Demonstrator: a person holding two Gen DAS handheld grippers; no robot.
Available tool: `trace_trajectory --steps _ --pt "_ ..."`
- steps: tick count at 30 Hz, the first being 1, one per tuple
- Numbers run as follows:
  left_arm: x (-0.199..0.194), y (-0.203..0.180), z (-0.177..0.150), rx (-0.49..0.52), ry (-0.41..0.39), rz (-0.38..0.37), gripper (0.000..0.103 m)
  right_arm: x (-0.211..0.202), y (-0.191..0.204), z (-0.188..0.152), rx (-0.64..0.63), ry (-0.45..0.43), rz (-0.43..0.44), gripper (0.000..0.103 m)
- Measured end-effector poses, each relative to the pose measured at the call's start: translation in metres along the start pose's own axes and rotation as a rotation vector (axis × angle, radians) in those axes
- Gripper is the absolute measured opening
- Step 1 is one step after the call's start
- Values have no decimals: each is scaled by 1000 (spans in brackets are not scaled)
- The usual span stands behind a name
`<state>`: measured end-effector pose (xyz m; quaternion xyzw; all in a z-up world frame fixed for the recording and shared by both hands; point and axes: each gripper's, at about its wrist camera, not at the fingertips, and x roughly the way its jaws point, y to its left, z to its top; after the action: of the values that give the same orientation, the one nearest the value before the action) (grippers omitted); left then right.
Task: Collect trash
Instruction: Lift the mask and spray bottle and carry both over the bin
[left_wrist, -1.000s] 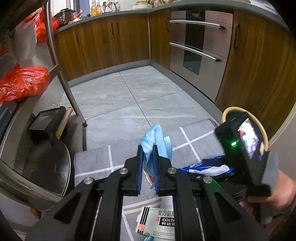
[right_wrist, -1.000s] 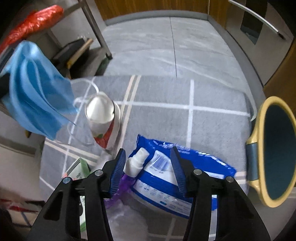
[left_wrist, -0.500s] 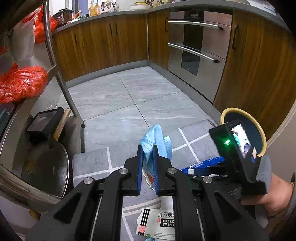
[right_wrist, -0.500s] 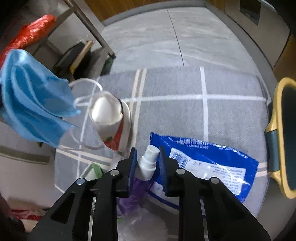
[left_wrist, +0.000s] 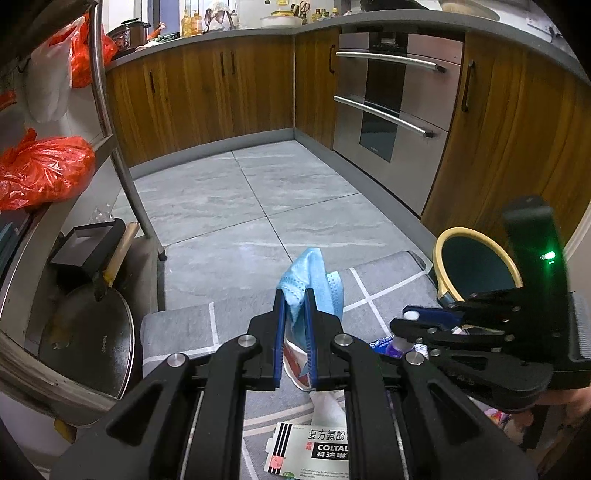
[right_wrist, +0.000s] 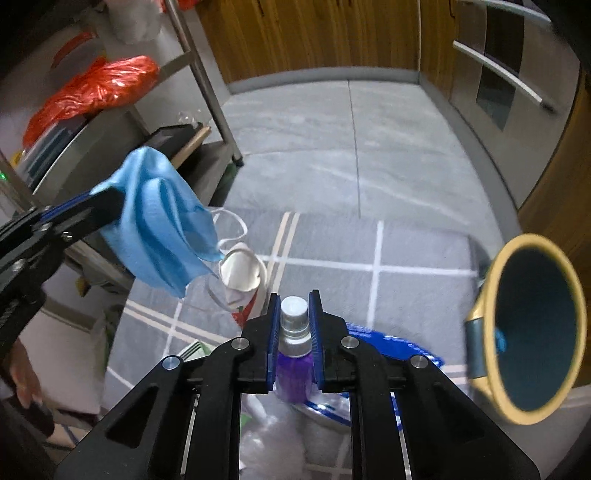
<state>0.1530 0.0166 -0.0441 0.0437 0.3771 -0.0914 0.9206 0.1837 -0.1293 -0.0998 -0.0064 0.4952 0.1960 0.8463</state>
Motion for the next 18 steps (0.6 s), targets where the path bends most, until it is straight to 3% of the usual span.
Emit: trace_trajectory --steps 8,18 --pt "0 -14 6 18 -12 -26 10 -41 -9 6 -66 -91 -87 16" --pt "2 -35 16 42 -25 -63 10 -85 -39 8 -41 -181 -180 16"
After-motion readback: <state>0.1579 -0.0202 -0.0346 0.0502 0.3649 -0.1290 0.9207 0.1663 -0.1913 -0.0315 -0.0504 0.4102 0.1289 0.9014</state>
